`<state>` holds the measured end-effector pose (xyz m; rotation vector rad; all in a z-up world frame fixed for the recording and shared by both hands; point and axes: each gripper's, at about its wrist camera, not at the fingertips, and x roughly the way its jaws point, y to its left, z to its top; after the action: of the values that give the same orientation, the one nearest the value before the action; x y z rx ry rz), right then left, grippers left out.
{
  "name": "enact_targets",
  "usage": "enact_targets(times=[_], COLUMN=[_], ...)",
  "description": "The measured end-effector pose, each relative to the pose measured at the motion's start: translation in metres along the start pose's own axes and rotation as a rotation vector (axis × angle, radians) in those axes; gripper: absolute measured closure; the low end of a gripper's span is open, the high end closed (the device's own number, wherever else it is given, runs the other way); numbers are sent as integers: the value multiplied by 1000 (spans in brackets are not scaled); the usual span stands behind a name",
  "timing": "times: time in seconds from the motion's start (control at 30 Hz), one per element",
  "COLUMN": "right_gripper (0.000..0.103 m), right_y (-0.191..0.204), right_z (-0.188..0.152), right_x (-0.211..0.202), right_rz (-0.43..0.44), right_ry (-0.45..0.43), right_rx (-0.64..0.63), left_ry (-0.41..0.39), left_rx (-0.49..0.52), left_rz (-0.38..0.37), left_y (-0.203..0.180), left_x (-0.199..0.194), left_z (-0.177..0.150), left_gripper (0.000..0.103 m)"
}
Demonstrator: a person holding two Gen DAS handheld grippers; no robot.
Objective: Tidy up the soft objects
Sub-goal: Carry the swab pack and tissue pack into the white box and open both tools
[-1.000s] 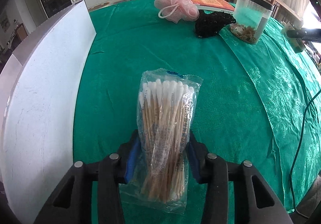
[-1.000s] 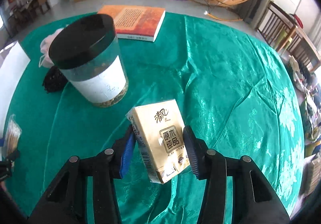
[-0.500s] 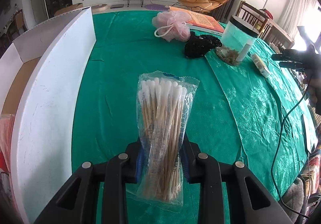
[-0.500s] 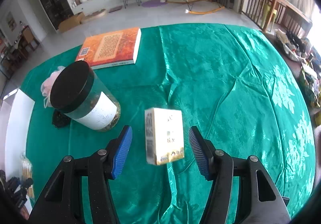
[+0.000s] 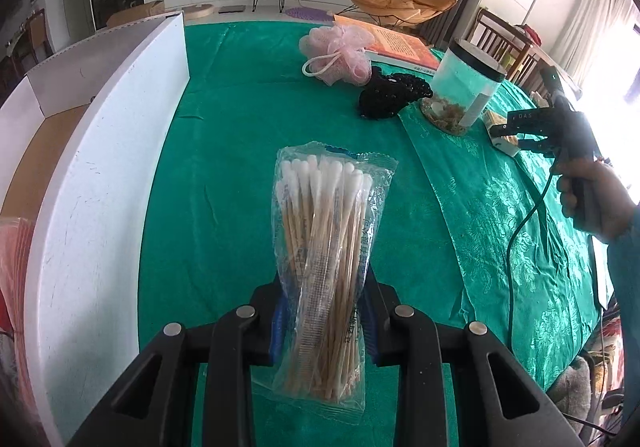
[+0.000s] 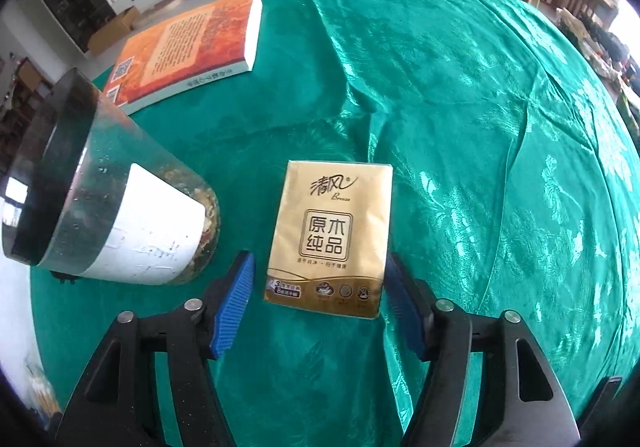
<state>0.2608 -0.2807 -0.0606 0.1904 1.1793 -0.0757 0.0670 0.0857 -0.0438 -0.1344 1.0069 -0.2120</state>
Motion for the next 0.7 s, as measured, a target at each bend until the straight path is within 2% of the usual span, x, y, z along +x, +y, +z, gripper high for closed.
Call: enact_targets(times=[0.07,0.13,0.2,0.3,0.4,0.53,0.6,0.63,0.67,0.7], right_gripper=[48,48,48,48,48,48,45,40,29,27], right_y=[-11,-15,-9,32,104,227,286,313,337,357], right_z=[-5,-10,-14,-23,-46,-100,-133,-148,-161,-172], right_x=[-10,-36,-77,-141,-189,-223,-228,-227,-223,-217], right_rz=[22,1,-15,20,180,497,641,706,770,821], right_ry=[-41,-109,-198,-288,-305,-239,-180,-143,-100,-52], right_rx=[56,52,7,-137,-275,-453,-528,-556,-579,-599], left_ry=[-37,-82,-131,-197,-241,-224,-203,-197,-207,-232], left_rx=[-27,-44,-59,-81,-99,-155,-210,-241,-270,-294], left_rz=[-35,-63,-70,-25,86,273,354,379,396,406], left_y=[6,14,26,56,95,153,181,193,202,209], left_x=[-20,-44,-70,-111,-144,-167,-170,-170,-172,-175], left_z=[6,12,18,21,15,-8,-20,-27,-33,-38], left_gripper=[73,73,73,73,73,71,49,15,0,0])
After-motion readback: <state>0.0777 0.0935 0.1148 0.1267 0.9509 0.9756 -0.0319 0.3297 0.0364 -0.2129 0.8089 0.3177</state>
